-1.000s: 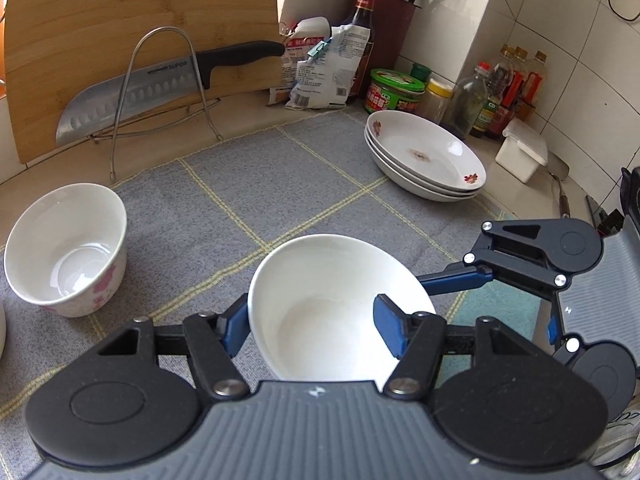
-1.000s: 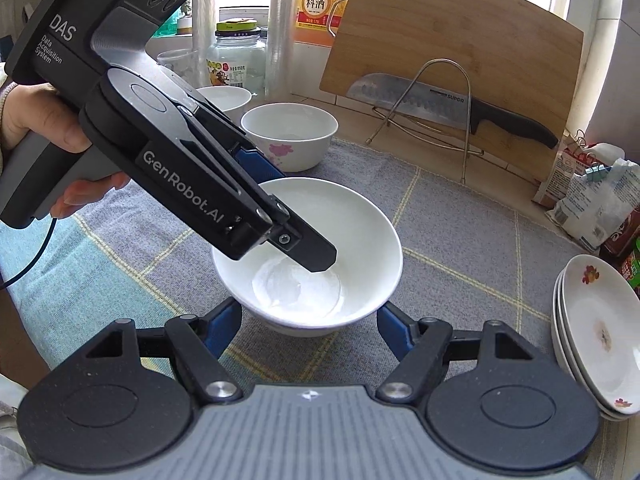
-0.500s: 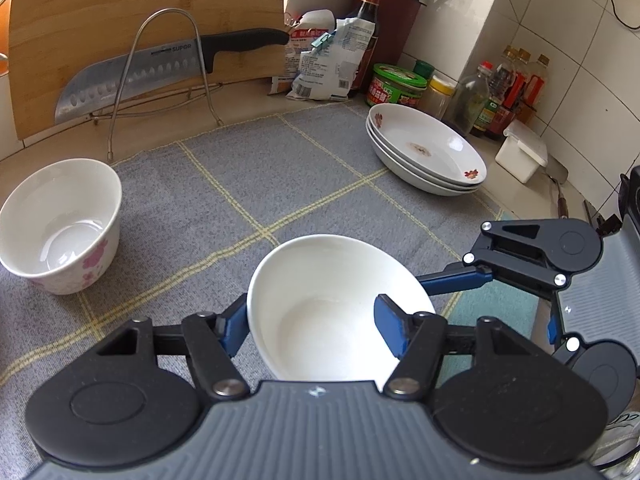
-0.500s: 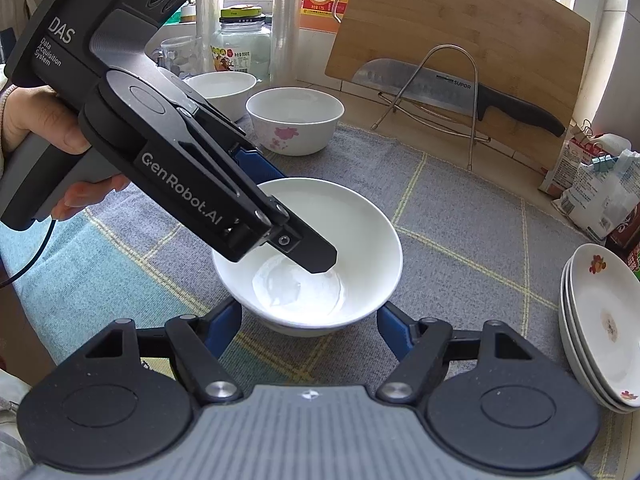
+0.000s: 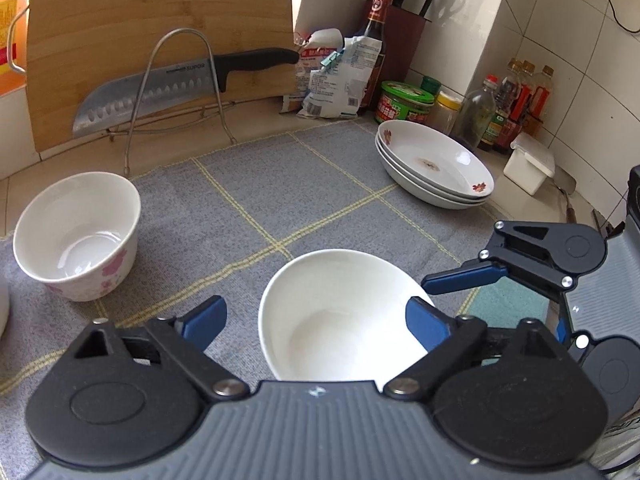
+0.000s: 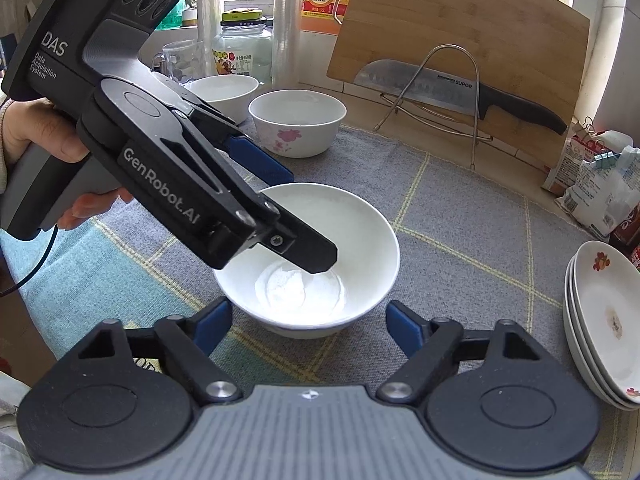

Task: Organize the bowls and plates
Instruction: 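Set the white bowl down on the towel and open both tools, then move the right tool to the pink-flowered bowl rim while the left tool approaches it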

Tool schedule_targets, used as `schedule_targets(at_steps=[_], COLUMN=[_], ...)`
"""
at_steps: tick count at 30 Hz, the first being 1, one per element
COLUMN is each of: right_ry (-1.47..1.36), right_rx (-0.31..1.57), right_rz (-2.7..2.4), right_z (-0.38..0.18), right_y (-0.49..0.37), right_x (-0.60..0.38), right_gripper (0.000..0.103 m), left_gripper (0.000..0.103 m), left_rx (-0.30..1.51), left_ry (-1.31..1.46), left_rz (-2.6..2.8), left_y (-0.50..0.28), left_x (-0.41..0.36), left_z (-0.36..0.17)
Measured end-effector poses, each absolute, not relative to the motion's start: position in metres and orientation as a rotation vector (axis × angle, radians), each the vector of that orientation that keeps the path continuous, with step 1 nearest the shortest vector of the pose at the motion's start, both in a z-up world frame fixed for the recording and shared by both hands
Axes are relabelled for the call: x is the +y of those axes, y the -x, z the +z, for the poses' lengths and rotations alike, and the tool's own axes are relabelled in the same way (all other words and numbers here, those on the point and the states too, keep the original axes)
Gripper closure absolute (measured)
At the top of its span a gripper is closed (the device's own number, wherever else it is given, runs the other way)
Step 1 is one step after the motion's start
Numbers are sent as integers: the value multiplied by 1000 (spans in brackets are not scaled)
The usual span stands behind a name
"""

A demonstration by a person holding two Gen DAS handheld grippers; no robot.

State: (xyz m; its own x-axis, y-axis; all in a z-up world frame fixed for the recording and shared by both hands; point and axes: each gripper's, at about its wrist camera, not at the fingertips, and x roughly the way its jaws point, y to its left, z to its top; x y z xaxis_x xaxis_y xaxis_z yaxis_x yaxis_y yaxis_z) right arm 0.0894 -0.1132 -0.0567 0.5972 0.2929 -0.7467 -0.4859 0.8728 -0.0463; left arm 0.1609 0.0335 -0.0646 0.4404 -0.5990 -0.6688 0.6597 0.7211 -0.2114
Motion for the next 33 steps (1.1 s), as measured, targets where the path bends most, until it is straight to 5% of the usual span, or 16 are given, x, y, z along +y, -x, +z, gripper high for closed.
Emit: schedule_targets(at_steps=[16, 33], right_ry=[216, 218], right_rx=[797, 842], right_rz=[443, 459], right_z=[-40, -25], right_y=[-84, -100], right_x=[-122, -109], right_gripper=[0, 0], left_gripper=[2, 2], left_rx=[590, 622], left_ry=[-217, -140], left_rz=[-576, -437], left_y=[-119, -107], left_x=[57, 107], left_z=[-44, -59])
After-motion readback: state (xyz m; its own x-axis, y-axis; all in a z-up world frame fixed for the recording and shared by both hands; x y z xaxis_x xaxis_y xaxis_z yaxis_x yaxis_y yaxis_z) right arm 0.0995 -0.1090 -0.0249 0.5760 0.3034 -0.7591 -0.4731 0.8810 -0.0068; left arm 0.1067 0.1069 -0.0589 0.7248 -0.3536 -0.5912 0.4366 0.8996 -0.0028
